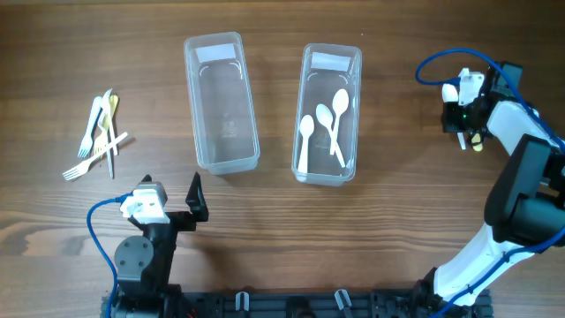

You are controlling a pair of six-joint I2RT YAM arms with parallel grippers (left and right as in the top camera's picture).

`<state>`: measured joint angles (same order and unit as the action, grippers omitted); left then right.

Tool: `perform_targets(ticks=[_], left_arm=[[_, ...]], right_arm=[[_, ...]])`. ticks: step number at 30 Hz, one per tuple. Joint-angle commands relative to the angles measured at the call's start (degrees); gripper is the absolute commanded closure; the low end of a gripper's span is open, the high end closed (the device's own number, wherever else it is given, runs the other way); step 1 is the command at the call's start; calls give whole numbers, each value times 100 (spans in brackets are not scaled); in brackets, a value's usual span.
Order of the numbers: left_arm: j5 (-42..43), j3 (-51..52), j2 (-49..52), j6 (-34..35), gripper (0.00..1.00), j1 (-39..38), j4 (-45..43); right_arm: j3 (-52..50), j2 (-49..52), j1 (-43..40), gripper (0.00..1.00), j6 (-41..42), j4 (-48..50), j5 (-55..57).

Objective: Pack container
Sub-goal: 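Grasp the last white spoon beside the yellow spoon with the right gripper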

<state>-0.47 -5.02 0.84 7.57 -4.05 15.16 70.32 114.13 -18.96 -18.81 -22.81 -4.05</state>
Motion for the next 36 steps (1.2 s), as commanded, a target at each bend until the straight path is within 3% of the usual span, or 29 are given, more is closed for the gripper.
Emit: perform_targets(ticks=[1, 7, 17, 20, 21, 25, 30, 36], left_arm=[[90, 33, -46, -131, 0, 33, -15], [90, 33, -46, -131, 0, 33, -15], [90, 33, -46, -133, 0, 33, -15], [90, 33, -46, -131, 0, 33, -15], [90, 33, -46, -131, 0, 33, -15], [90, 33, -46, -133, 0, 33, -15], [90, 33, -46, -133, 0, 33, -15], [90, 33, -46, -133, 0, 33, -15]], right_arm=[[31, 85, 13, 46, -70, 168, -92], [26, 87, 13, 58, -70, 262, -94], [-98, 273, 13, 60, -70, 323, -227], [-96, 343, 13, 79, -52, 323, -243], [-92, 341, 17, 96, 13, 310, -243], [129, 153, 103, 96, 428, 11, -245], [903, -789, 518, 96, 546, -839, -356], [940, -2122, 1231, 96, 737, -787, -881]])
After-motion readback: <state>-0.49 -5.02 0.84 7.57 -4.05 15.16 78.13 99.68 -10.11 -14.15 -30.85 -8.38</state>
